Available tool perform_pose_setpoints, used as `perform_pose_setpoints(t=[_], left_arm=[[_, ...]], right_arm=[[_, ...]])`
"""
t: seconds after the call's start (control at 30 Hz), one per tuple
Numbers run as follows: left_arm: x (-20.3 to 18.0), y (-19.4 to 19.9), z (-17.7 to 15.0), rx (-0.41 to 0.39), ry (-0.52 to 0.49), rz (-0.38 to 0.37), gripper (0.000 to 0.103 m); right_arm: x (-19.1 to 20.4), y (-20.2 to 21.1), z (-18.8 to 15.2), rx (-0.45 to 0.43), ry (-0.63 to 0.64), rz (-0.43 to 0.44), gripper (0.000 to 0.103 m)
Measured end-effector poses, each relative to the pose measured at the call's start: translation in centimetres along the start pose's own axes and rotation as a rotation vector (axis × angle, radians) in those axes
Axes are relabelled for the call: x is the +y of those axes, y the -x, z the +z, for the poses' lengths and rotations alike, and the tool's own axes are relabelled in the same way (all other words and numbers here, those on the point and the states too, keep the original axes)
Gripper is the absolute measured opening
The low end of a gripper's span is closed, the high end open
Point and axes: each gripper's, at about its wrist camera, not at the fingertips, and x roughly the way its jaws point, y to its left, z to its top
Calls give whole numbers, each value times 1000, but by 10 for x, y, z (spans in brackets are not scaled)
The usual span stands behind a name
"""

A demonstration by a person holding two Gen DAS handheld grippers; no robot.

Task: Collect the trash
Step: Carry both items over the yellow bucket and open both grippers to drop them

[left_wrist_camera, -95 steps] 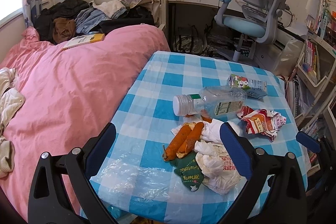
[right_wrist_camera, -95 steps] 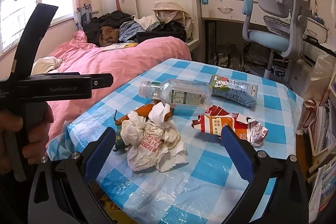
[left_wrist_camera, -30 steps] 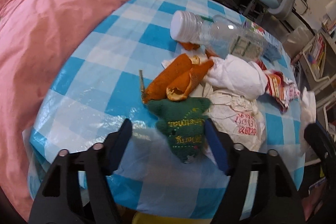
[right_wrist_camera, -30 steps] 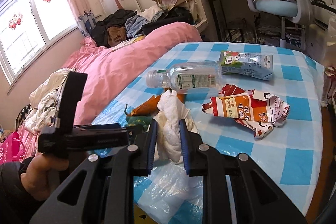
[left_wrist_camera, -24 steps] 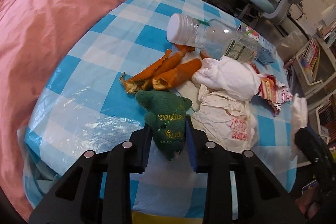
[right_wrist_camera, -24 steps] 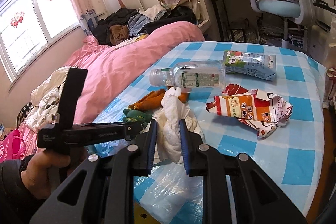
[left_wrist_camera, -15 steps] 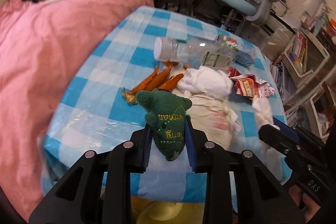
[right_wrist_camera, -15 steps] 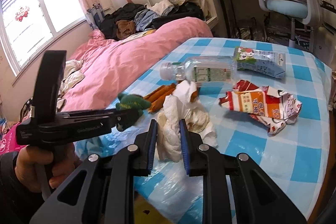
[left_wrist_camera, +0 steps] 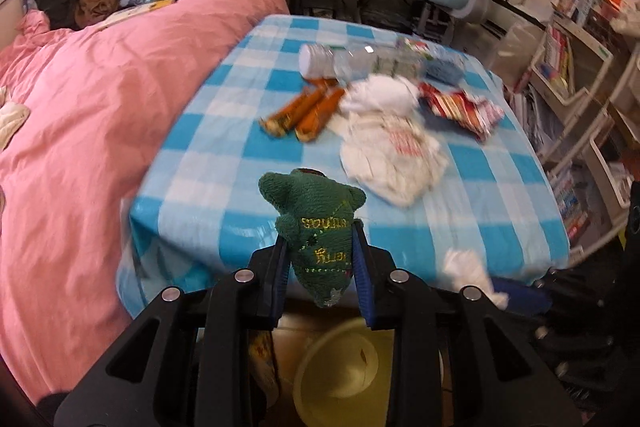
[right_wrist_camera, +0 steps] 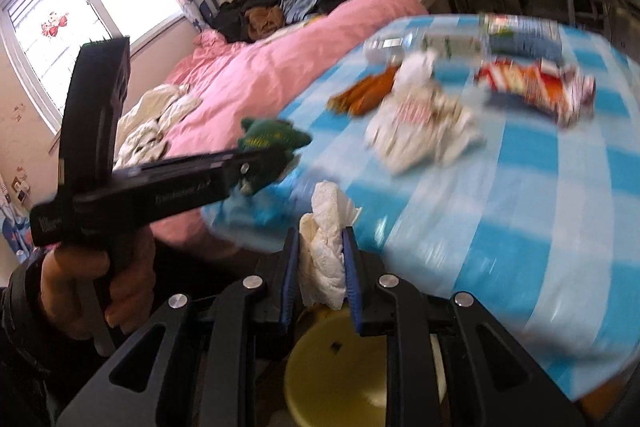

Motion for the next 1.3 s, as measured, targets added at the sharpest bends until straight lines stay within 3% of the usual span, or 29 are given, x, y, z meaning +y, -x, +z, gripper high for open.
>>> perform_pose_setpoints(t=[0.23, 0.37, 0.47, 0.6, 0.67, 0.77, 0.8, 0.87, 0.93, 1.3], left_arm=[[-15, 13, -31, 24, -50, -19, 28], [-19, 16, -44, 47, -66, -26, 28], [-25, 18, -57, 77, -84, -34, 28], [-39, 15, -81, 158, -127, -65, 28], [-47, 9, -95, 231, -167, -90, 30], [-53, 6, -108, 260, -201, -77, 35], [-53, 8, -108, 249, -205, -64, 37], [-53, 16, -105, 201, -203, -40, 55], [-53, 25, -102, 142, -208, -16, 63], [-47, 50, -81, -44, -175, 47, 74]], right_arm=[[14, 1, -31, 70, -16, 0, 27], [15, 2, -41, 106, -34, -15, 54], [15, 9, -45, 83, -23, -76, 61], [4, 25, -41, 13, -45, -219, 72], [-4, 33, -41, -27, -72, -306, 85], [-11, 43, -41, -58, -101, -397, 88], [-13, 47, -42, -65, -103, -411, 88], [-14, 47, -42, -80, -100, -430, 91], [-14, 52, -43, -94, -91, -440, 91], [-7, 53, -36, -166, -59, -483, 92]])
